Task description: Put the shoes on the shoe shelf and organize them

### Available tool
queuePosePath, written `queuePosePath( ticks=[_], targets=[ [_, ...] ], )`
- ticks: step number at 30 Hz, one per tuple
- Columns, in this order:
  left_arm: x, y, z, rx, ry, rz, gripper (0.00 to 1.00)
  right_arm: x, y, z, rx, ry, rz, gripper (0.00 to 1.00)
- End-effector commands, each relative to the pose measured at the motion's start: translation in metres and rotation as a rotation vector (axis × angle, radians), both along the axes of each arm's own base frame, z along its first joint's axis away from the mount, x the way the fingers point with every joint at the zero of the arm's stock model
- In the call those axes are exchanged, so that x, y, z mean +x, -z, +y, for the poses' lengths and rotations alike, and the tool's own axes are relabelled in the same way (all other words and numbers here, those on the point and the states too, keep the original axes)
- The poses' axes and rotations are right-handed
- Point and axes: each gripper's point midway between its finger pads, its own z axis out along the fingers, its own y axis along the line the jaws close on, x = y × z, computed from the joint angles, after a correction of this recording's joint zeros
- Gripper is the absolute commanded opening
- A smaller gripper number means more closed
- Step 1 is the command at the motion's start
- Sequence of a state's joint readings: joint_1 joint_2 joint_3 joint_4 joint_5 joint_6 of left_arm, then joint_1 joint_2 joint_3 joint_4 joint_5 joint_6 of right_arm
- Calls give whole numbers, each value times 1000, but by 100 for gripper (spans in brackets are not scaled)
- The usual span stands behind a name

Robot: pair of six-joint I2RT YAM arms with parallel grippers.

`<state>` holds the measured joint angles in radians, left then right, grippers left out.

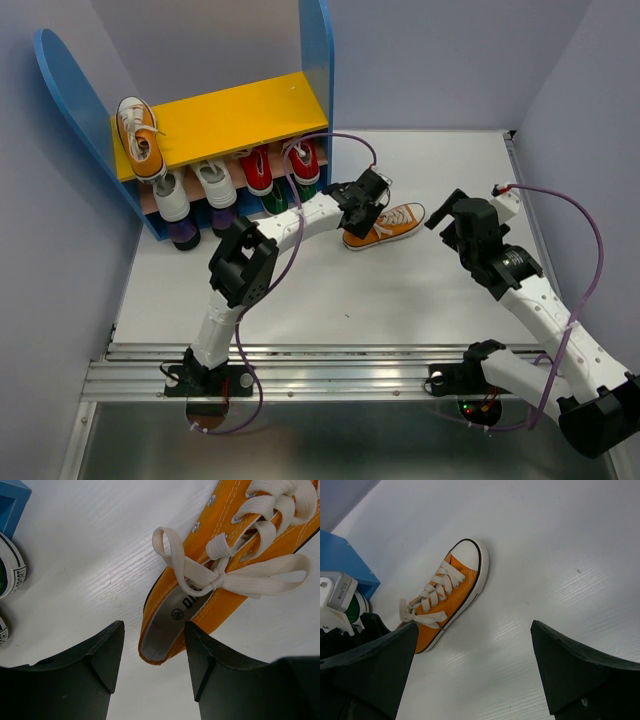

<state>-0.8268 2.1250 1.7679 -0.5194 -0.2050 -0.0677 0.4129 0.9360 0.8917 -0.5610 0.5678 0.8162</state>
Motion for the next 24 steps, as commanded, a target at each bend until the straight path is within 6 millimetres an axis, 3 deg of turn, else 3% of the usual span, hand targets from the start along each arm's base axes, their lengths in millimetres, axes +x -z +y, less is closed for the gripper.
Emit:
queuePosePath(
  ticks=[1, 10, 15, 24],
  targets=[
    [14, -19, -8, -51, -13, -51, 61, -1, -11, -4, 4, 11, -41, 100],
    [21, -54, -7, -129, -34, -116, 62, 1, -5, -1, 8, 8, -22, 100],
    [31, -42, -2, -147, -64, -86, 62, 0, -6, -3, 2, 9, -26, 100],
    [19, -5, 3, -100, -47, -10, 57, -1, -4, -4, 3, 15, -25, 100]
  ],
)
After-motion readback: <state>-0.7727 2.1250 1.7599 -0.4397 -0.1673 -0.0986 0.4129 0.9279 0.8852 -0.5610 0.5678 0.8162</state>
